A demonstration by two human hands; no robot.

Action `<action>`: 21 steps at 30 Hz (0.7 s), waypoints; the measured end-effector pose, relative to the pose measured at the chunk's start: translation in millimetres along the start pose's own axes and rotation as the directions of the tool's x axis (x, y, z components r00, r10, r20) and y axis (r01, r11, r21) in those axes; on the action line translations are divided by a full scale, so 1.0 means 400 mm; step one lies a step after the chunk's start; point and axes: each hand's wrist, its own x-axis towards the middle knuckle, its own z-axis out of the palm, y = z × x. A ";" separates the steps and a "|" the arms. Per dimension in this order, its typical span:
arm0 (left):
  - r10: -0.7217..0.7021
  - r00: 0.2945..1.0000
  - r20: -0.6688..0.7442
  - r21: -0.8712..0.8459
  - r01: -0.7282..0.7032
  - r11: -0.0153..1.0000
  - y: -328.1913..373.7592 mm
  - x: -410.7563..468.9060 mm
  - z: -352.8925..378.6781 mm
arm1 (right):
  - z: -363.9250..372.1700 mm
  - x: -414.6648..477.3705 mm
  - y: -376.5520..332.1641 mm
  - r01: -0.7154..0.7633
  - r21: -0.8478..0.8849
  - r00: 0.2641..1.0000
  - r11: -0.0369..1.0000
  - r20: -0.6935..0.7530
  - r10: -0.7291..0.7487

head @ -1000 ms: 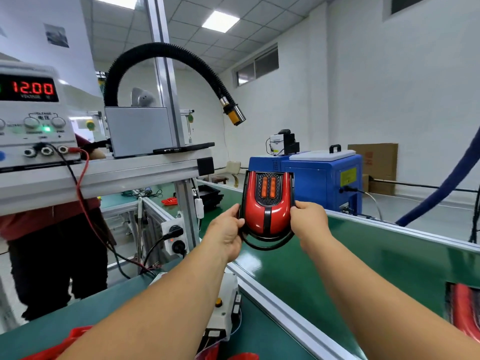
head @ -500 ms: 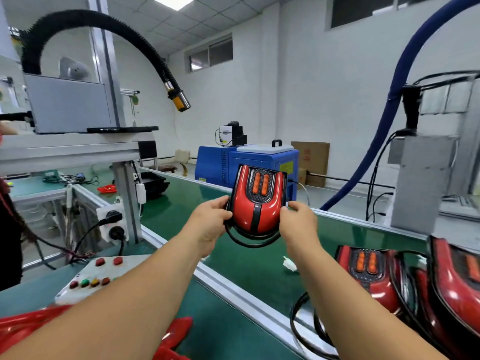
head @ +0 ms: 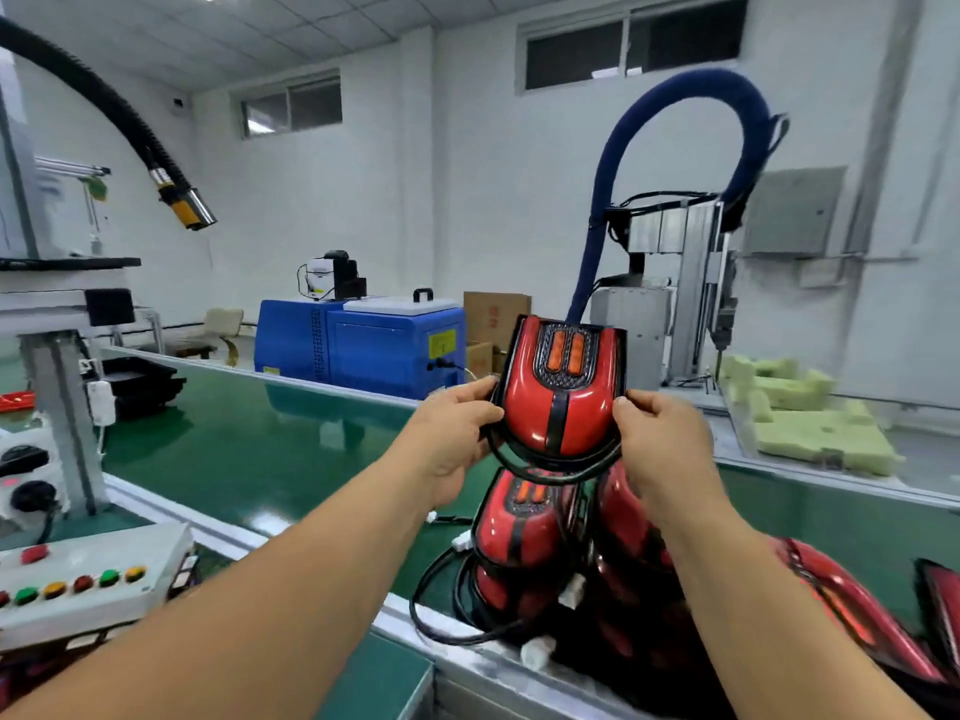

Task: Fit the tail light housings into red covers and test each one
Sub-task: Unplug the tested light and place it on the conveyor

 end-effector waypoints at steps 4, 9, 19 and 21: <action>0.012 0.988 0.153 0.009 -0.014 1.000 -0.009 -0.041 0.158 | -0.188 0.017 -0.006 0.008 0.077 0.996 0.997 -0.091 -0.001; -0.019 0.958 0.286 0.165 -0.030 0.986 -0.076 -0.095 0.321 | -0.377 -0.001 0.047 -0.058 0.013 0.986 0.998 -0.156 0.059; -0.040 0.951 0.306 0.691 -0.193 0.697 -0.148 -0.171 0.438 | -0.503 -0.053 0.184 -0.222 0.022 0.945 0.975 -0.243 0.221; -0.020 0.941 0.339 0.780 -0.269 0.564 -0.155 -0.174 0.444 | -0.499 -0.067 0.199 -0.246 -0.039 0.944 0.969 -0.236 0.230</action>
